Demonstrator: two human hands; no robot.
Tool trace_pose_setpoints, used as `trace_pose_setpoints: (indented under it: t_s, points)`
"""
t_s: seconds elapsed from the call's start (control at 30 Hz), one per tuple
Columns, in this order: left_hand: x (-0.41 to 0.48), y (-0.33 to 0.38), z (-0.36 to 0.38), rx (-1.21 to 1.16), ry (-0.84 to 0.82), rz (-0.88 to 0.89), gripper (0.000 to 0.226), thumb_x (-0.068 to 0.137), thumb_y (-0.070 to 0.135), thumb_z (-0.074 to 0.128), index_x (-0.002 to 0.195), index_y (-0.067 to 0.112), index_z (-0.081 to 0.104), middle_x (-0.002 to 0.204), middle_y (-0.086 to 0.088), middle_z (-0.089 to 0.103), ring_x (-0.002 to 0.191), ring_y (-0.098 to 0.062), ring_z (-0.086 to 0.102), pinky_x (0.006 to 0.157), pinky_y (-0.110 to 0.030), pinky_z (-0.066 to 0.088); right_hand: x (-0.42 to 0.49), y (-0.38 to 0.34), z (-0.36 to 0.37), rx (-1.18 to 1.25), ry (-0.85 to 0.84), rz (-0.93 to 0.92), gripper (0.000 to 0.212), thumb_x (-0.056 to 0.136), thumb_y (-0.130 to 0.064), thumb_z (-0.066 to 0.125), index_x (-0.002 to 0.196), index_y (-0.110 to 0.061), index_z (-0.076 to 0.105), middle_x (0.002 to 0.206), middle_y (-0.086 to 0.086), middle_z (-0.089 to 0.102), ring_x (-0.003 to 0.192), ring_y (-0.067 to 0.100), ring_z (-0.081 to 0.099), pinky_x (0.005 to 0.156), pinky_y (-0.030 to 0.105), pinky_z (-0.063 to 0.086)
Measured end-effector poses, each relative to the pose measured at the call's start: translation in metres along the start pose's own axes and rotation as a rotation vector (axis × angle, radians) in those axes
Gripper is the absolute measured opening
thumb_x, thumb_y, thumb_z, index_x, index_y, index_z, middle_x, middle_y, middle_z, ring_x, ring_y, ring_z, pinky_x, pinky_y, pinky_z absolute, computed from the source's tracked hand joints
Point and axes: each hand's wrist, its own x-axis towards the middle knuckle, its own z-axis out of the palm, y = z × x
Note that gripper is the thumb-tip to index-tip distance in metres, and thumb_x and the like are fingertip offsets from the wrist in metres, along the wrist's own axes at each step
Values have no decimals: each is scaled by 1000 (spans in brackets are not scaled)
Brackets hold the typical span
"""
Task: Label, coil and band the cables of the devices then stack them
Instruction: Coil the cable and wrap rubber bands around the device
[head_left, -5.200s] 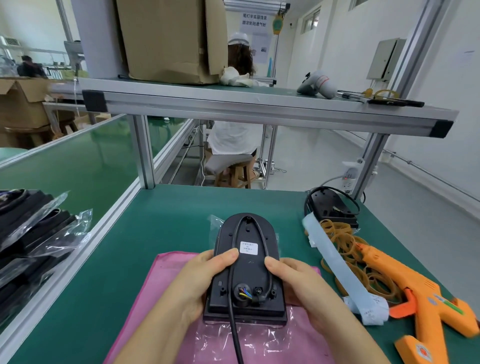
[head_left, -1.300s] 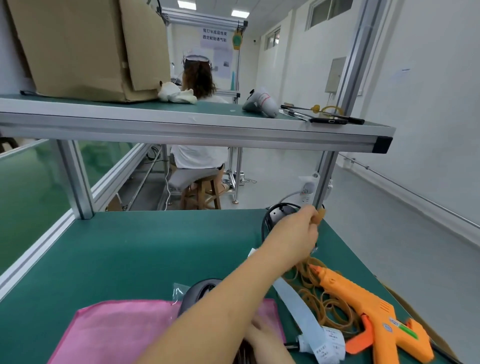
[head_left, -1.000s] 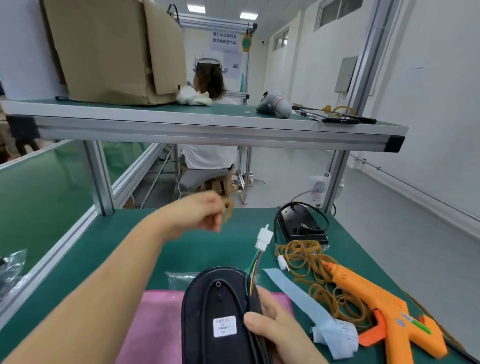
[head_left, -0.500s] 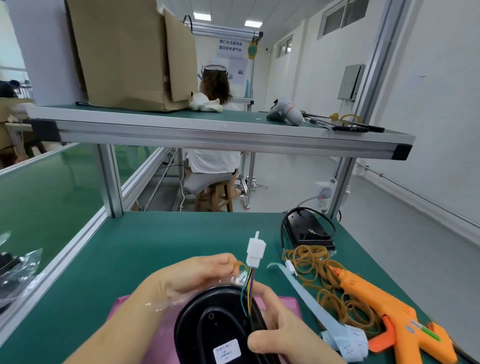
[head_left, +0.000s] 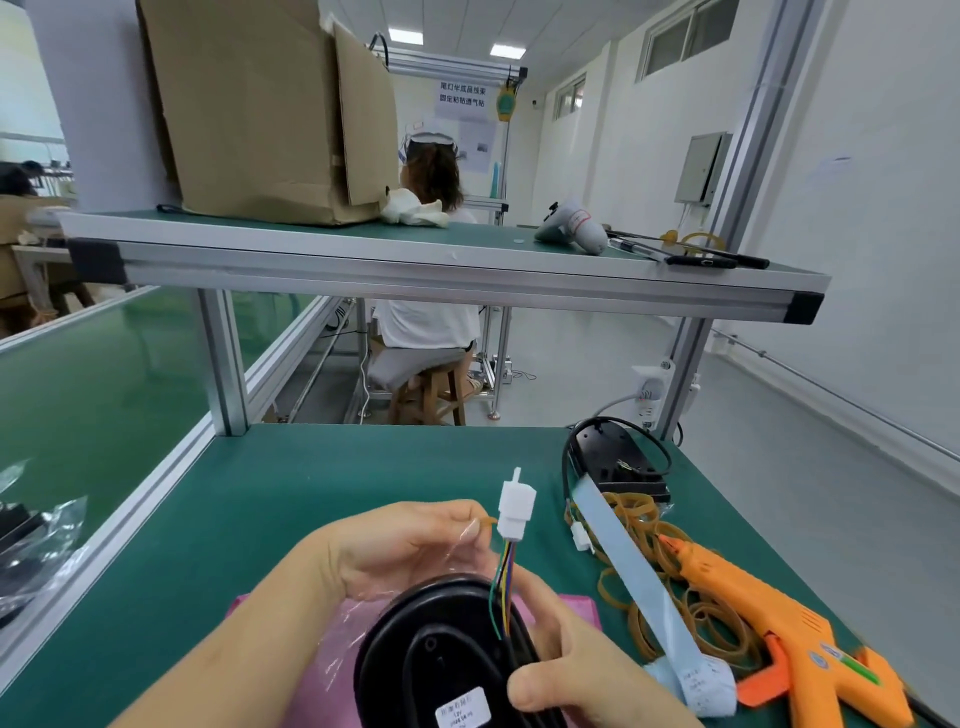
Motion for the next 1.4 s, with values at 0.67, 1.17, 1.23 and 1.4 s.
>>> trace_pose_setpoints:
  t_s: [0.67,1.17,1.23,1.4]
  points:
    - [-9,-1,10,93,276,20,29,92,5,56,67,15,64,59,-1,41,50,-10,35,56,-18,41,-14,-6,12,64,74,186,62,69,-16,72,128,-1,56,128,30,55,120,46,51,108,50,33]
    - [-35,41,22,736,459,237,5,65,26,66,60,26,69,49,4,53,48,-4,45,51,-12,36,-8,-11,10,-178,198,416,24,61,-31,74,82,-23,79,92,0,75,89,9,70,73,16,51]
    - [-44,33,18,791,470,224,9,69,25,65,61,28,69,52,5,53,51,-3,43,52,-13,35,-12,-8,5,-124,242,351,26,56,-26,74,82,-21,79,90,3,76,86,11,72,67,16,51]
    - [-68,7,8,723,592,250,20,61,42,65,63,23,69,55,3,49,53,-6,38,51,-16,31,-18,-4,6,-25,367,209,45,49,-22,75,92,-8,77,98,20,73,94,30,70,82,34,55]
